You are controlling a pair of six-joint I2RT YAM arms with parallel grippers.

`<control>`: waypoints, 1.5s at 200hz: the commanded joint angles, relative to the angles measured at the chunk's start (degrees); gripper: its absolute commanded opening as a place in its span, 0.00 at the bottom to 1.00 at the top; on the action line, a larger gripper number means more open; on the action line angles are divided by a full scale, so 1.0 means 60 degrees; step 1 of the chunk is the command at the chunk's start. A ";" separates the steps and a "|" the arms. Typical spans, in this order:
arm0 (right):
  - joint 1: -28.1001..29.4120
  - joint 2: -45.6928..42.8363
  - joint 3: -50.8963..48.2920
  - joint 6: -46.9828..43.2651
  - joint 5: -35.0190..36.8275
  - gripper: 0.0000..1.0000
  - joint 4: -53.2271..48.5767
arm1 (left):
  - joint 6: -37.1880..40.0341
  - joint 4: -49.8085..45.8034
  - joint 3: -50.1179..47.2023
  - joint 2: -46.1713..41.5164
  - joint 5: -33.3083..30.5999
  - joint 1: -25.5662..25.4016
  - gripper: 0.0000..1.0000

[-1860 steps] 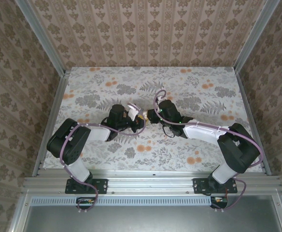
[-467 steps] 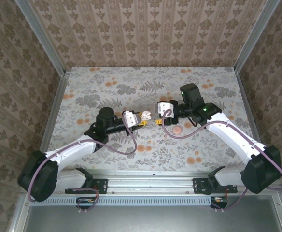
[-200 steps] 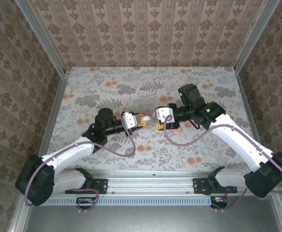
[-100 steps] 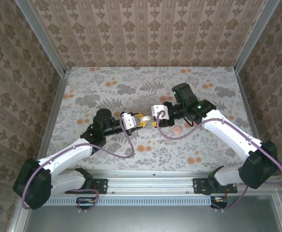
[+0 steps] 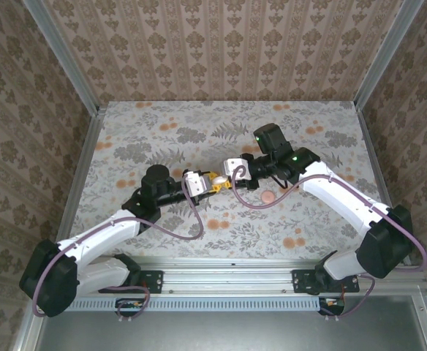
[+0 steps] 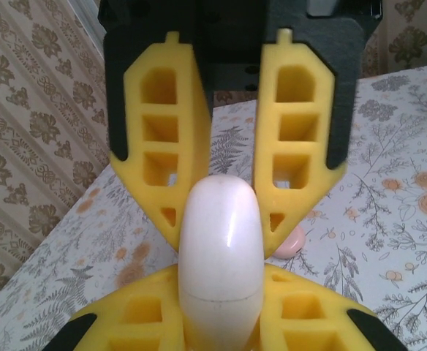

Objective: Insert the wireless bluetooth earbuds into the charging case

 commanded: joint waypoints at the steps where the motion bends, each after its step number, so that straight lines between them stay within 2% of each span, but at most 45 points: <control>1: 0.0060 0.0013 0.0148 -0.0080 -0.0401 0.15 -0.0024 | 0.0109 -0.0093 -0.0069 -0.0093 -0.0021 -0.0096 0.07; 41: 0.0060 -0.0043 0.0133 -0.0133 -0.0363 0.12 -0.0132 | 0.0112 -0.0123 -0.0127 -0.0126 -0.0090 -0.0103 0.08; 51: 0.0060 -0.0049 0.0133 -0.0139 -0.0325 0.12 -0.0161 | 0.0112 -0.0145 -0.0135 -0.0133 -0.0123 -0.0100 0.11; 62: 0.0060 -0.0055 0.0147 -0.0138 -0.0229 0.12 -0.0226 | 0.0090 -0.0181 -0.0160 -0.0177 -0.0188 -0.0090 0.18; 99: -0.0082 0.0103 0.0391 0.0205 -0.0007 0.12 -0.0935 | -0.0270 -0.0312 -0.0284 -0.0532 -0.0845 -0.0085 0.63; 118: -0.0173 0.0258 0.0538 0.0435 0.0175 0.12 -0.1308 | -0.0791 -0.0362 -0.0435 -0.0881 -0.1523 -0.0065 0.76; 135: -0.0211 0.0484 0.0762 0.0493 0.0463 0.13 -0.1921 | -0.1266 -0.0389 -0.0608 -0.1265 -0.2193 0.0017 0.82; 174: -0.0303 0.1186 0.1418 0.1092 0.0894 0.13 -0.2875 | -0.2602 -0.0574 -0.0810 -0.1890 -0.3209 0.0851 0.87; 227: -0.0306 0.2745 0.2846 0.3290 0.1001 0.14 -0.3611 | -0.5753 -0.0931 -0.0443 -0.1778 -0.3547 0.3417 0.89; 265: -0.0295 0.4345 0.4302 0.5354 0.1415 0.14 -0.4012 | -0.7417 -0.2334 0.0290 -0.1246 -0.3402 0.4796 0.92; 300: -0.0292 0.6045 0.6007 0.6756 0.1301 0.17 -0.4673 | -0.7911 -0.4400 0.1510 -0.0113 -0.3057 0.5539 0.93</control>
